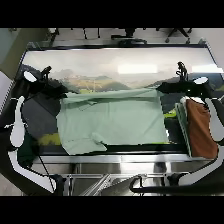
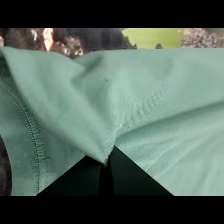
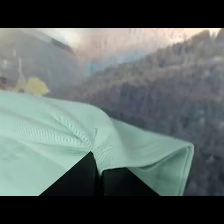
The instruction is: Fold the shirts.
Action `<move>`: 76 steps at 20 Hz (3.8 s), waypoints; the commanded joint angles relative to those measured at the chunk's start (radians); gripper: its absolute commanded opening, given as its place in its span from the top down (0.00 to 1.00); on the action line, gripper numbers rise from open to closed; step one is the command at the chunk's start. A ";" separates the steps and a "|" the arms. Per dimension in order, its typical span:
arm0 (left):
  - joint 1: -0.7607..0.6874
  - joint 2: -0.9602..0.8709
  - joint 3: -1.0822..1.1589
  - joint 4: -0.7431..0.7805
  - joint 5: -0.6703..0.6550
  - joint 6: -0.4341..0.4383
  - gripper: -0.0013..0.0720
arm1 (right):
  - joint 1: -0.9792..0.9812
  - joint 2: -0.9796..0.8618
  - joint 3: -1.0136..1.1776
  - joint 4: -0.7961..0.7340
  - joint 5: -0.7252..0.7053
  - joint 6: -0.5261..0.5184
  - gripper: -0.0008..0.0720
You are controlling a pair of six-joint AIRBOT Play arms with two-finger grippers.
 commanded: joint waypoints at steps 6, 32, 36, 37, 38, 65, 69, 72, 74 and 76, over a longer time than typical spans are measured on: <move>-0.002 -0.003 -0.113 0.012 0.109 -0.012 0.96 | 0.002 -0.034 -0.054 -0.041 -0.032 0.021 0.96; 0.133 0.869 -1.340 -0.193 0.153 -0.106 0.09 | -0.277 0.560 -0.652 -0.140 0.177 0.190 0.39; 0.030 0.767 -1.268 -0.198 0.210 -0.103 0.09 | -0.277 0.542 -0.656 -0.148 0.172 0.191 0.39; 0.008 0.746 -1.236 -0.196 0.207 -0.103 0.21 | -0.277 0.536 -0.656 -0.149 0.174 0.192 0.39; -0.014 0.726 -1.201 -0.193 0.192 -0.100 0.70 | -0.277 0.531 -0.656 -0.158 0.180 0.202 0.39; 0.113 0.821 -1.013 -0.090 -0.054 0.012 0.97 | -0.072 0.555 -0.842 -0.242 0.260 0.281 0.97; 0.113 0.944 -1.013 0.082 -0.116 -0.054 0.97 | -0.197 0.684 -0.842 -0.343 0.277 0.440 0.97; 0.112 0.977 -1.013 0.103 -0.125 -0.082 0.97 | -0.223 0.741 -0.842 -0.334 0.275 0.455 0.97; 0.111 0.956 -0.996 0.031 -0.124 -0.055 0.97 | -0.217 0.745 -0.839 -0.220 0.263 0.370 0.97; 0.108 0.888 -0.903 0.011 -0.137 -0.050 0.97 | -0.219 0.737 -0.810 -0.074 0.220 0.264 0.97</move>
